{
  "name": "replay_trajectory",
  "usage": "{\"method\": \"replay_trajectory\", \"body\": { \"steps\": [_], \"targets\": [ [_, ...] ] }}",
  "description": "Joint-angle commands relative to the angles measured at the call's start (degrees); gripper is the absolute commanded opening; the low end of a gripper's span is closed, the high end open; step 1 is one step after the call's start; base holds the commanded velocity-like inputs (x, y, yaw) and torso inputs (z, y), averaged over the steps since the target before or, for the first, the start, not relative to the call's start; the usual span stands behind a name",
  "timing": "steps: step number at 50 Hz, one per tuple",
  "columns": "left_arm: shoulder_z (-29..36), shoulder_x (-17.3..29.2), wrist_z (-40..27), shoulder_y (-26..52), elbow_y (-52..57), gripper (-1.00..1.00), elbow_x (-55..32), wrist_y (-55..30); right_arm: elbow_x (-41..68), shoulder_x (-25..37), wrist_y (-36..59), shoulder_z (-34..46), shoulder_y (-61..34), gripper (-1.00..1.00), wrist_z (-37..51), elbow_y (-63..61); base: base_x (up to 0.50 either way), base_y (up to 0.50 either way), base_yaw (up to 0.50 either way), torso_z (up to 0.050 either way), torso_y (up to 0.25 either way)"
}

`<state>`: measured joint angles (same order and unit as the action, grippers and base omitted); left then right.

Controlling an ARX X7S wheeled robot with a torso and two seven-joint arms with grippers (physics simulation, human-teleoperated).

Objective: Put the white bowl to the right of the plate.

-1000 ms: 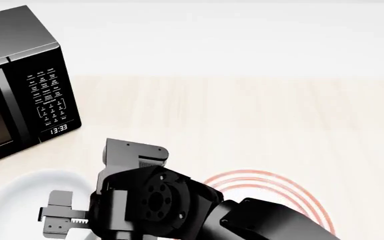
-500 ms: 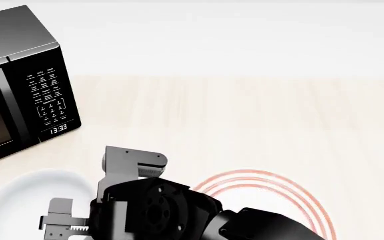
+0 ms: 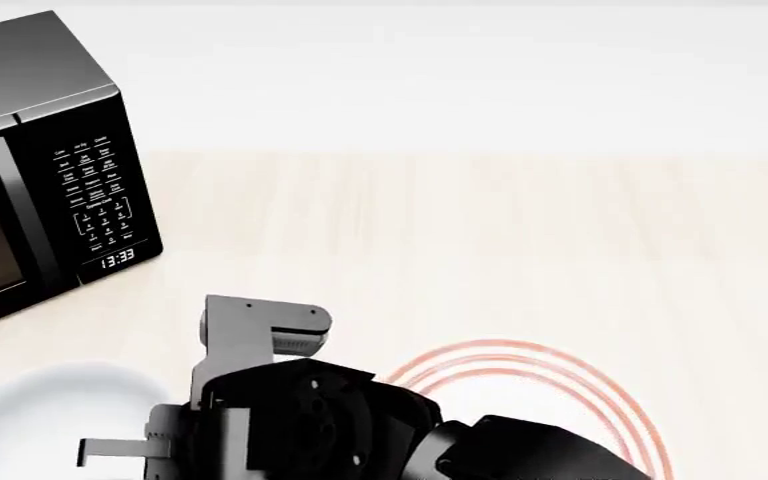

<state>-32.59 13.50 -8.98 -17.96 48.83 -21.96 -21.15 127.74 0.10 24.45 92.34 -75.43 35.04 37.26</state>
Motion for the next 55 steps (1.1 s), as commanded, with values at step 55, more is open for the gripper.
{"method": "replay_trajectory", "body": {
  "steps": [55],
  "targets": [
    [4.1, 1.8, -2.4, 0.9, -1.2, 1.0, 1.8, -0.2, 8.9, 27.2, 9.8, -6.9, -22.6, -1.0, 18.1, -16.4, 0.0, 0.0, 0.0, 0.0, 0.0]
  ]
}}
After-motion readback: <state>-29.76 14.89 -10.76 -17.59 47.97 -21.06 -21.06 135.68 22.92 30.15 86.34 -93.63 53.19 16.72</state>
